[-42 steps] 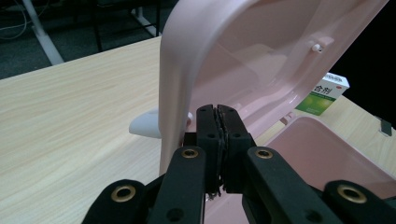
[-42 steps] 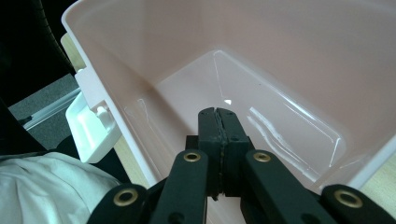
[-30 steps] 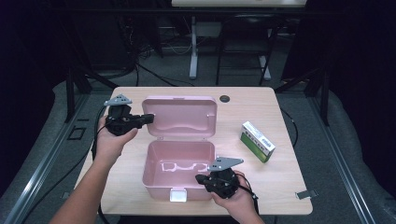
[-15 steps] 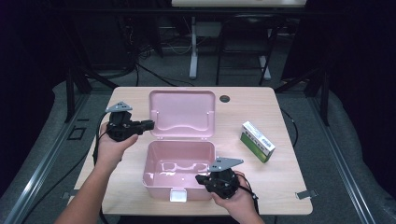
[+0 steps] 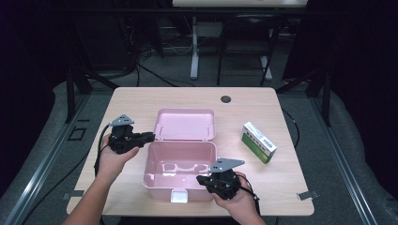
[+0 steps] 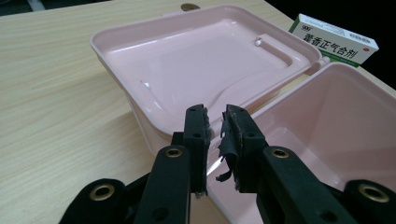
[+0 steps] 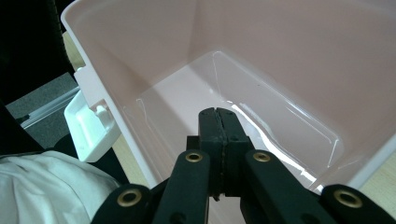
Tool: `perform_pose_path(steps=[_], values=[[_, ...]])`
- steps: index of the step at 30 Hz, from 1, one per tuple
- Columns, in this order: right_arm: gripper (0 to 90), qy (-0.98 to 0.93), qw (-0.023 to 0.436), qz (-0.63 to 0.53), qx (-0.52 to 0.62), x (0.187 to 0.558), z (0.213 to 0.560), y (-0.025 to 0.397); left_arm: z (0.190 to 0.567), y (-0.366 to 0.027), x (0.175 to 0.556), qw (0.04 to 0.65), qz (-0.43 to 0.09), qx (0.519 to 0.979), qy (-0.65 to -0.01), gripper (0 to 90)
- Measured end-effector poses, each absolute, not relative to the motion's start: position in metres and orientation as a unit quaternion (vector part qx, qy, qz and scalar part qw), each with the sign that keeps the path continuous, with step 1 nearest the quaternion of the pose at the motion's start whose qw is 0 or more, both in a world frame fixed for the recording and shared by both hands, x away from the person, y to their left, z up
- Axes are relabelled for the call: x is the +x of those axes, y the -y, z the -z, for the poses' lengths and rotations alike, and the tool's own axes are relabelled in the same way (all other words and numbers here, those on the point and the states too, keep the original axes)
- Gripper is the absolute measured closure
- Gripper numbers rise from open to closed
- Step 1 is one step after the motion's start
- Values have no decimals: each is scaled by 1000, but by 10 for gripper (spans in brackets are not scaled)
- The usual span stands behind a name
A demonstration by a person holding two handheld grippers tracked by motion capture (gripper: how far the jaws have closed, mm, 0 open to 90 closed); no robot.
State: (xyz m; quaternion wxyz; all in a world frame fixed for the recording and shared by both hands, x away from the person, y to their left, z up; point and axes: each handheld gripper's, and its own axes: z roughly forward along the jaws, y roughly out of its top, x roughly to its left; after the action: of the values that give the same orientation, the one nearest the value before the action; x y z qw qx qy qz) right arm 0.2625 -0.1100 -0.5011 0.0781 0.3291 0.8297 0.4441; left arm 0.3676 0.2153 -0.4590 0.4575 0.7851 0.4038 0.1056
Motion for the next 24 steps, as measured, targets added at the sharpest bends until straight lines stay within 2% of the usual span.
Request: perform_pose_path(steps=[11, 15, 24], values=[[900, -828, 72, -446, 331, 263, 501, 111, 470, -216, 364, 455, -105, 787, -402, 794], [900, -829, 70, -446, 331, 263, 501, 111, 470, -217, 363, 444, -123, 788, -408, 799], [900, -830, 64, -445, 331, 261, 500, 111, 478, -216, 364, 445, -102, 791, -407, 845]])
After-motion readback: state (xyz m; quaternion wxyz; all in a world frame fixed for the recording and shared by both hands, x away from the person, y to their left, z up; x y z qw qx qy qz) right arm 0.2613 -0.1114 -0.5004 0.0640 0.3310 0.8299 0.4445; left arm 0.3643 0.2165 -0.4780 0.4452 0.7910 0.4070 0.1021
